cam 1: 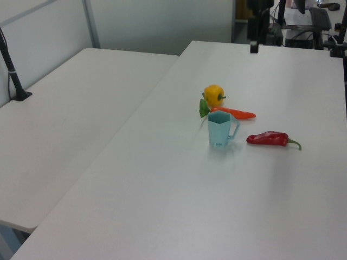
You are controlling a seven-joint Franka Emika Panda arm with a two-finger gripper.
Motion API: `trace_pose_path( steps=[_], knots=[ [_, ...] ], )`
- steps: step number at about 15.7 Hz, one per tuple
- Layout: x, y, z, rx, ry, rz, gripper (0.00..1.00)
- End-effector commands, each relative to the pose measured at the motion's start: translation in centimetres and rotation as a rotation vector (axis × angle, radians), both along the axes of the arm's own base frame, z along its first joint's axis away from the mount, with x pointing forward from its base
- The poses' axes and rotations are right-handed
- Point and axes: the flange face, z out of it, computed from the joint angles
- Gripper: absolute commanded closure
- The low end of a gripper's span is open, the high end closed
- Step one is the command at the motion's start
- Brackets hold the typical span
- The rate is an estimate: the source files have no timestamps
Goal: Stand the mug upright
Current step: 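Open the gripper and lift it away from the mug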
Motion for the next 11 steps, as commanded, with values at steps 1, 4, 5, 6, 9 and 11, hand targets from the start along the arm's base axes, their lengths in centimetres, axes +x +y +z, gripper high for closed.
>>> trace_pose_path(
  steps=[1,4,5,6,9,11],
  knots=[
    [-2.4,-3.1,1.4,-0.003,-0.026,0.006,0.00],
    [-2.0,-4.3,1.7,0.016,-0.143,0.041,0.00],
    [-2.0,-4.6,1.5,0.021,-0.195,0.033,0.00],
    [-1.7,-4.7,1.0,0.025,-0.219,0.024,0.00],
    [-1.3,-4.7,0.7,0.025,-0.223,0.012,0.00],
    [-1.3,-4.5,0.7,0.025,-0.222,0.015,0.00]
  ],
)
